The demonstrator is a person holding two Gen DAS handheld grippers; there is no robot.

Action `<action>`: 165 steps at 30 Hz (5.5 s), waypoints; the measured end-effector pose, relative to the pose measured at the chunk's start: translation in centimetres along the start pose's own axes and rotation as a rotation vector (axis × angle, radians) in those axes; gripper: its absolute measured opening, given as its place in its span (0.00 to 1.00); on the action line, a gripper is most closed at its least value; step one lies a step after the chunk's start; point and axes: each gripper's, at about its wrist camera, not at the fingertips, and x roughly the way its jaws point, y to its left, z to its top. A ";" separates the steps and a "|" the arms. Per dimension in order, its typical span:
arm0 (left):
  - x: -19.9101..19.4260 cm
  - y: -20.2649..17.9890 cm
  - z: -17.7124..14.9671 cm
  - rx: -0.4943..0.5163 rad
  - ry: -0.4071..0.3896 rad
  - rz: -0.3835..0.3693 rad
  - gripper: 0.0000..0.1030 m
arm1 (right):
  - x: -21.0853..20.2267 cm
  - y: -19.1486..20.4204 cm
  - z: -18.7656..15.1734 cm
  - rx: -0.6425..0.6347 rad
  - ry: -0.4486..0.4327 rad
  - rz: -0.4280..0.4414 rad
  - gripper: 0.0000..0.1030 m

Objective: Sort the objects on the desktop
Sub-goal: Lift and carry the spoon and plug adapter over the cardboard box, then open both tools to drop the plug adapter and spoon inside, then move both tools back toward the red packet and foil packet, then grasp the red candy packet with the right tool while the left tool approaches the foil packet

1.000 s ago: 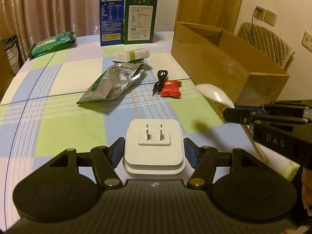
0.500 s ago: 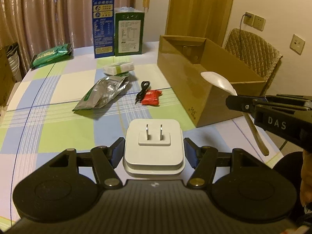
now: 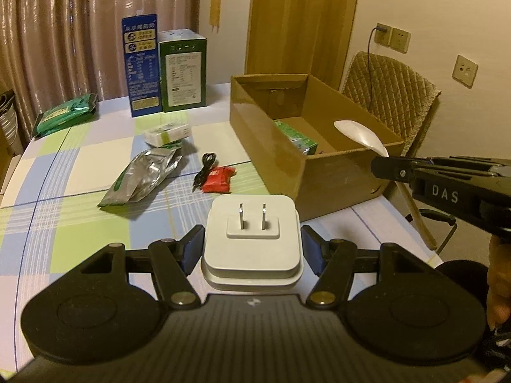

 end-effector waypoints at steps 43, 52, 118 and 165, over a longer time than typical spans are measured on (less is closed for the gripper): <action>15.6 -6.1 13.7 0.048 -0.045 -0.128 0.58 | 11.8 -14.2 11.4 0.157 -0.004 -0.023 0.03; 16.1 -6.0 13.1 0.087 -0.062 -0.120 0.63 | 13.3 -15.0 10.3 0.165 0.026 -0.031 0.03; -4.4 13.2 -0.7 -0.109 -0.071 0.201 0.99 | 1.7 4.3 0.7 0.109 0.095 0.179 0.98; 14.0 23.1 1.5 -0.093 -0.019 0.186 0.99 | 26.2 9.5 -1.4 -0.120 0.149 -0.030 0.70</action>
